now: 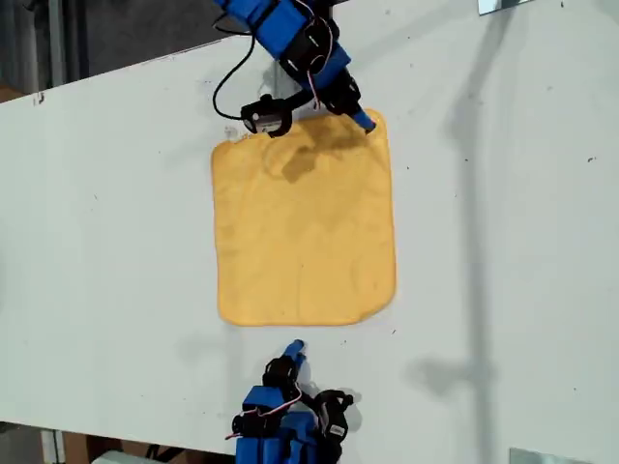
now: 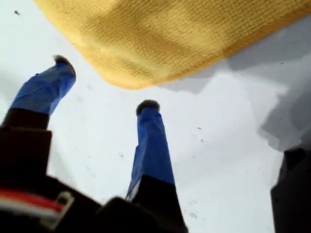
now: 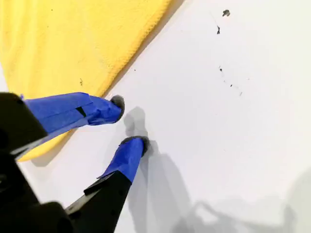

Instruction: Grasp corners of a square towel and fold twice.

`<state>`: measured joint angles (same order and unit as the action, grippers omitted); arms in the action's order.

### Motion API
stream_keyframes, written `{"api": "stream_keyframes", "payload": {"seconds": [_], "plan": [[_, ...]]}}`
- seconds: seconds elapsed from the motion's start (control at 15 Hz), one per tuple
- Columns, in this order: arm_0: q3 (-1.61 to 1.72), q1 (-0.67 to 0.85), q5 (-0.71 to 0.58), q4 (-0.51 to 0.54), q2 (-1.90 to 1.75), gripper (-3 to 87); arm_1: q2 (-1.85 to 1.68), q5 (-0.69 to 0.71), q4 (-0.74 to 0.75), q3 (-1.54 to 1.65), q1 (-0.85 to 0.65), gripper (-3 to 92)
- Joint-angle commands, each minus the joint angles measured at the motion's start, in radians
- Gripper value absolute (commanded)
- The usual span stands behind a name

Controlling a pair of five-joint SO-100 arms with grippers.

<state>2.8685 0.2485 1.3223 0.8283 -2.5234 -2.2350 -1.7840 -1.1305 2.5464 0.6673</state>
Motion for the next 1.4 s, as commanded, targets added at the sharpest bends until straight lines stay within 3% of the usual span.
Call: {"api": "stream_keyframes", "payload": {"seconds": [0.0,0.2,0.33,0.53,0.67,0.8,0.87,0.93,1.0,1.07,1.13,1.33], "plan": [[-0.049,0.006,-0.005,-0.021,0.005,12.6,0.086,-0.014,0.141,-0.003,0.028,30.1],[-0.046,0.000,0.011,-0.020,0.006,12.3,0.299,0.040,0.265,-0.063,-0.025,30.2],[-0.048,0.000,0.012,-0.020,0.012,12.2,0.439,0.063,0.195,-0.169,-0.078,29.8],[-0.048,-0.003,0.017,-0.020,0.015,12.1,0.558,0.084,-0.029,-0.314,-0.144,29.3],[-0.048,-0.003,0.018,-0.020,0.018,12.1,0.581,0.117,-0.064,-0.351,-0.166,25.9],[-0.048,-0.006,0.020,-0.017,0.018,12.0,0.617,0.129,-0.064,-0.376,-0.164,12.3],[-0.067,-0.034,0.095,0.023,0.026,10.8,0.626,0.129,-0.066,-0.388,-0.160,-0.1],[-0.178,-0.084,0.187,0.100,0.143,9.3,0.627,0.137,-0.069,-0.400,-0.156,-0.1],[-0.439,-0.155,0.225,0.245,0.394,8.9,0.626,0.141,-0.077,-0.416,-0.152,-0.1],[-0.736,-0.215,0.218,0.377,0.652,9.7,0.624,0.141,-0.089,-0.430,-0.146,-0.1],[-0.957,-0.259,0.190,0.433,0.825,10.4,0.620,0.137,-0.092,-0.433,-0.137,-0.1],[-1.285,-0.362,0.150,0.417,1.062,12.8,0.629,0.130,-0.087,-0.433,-0.114,-0.1]]}}
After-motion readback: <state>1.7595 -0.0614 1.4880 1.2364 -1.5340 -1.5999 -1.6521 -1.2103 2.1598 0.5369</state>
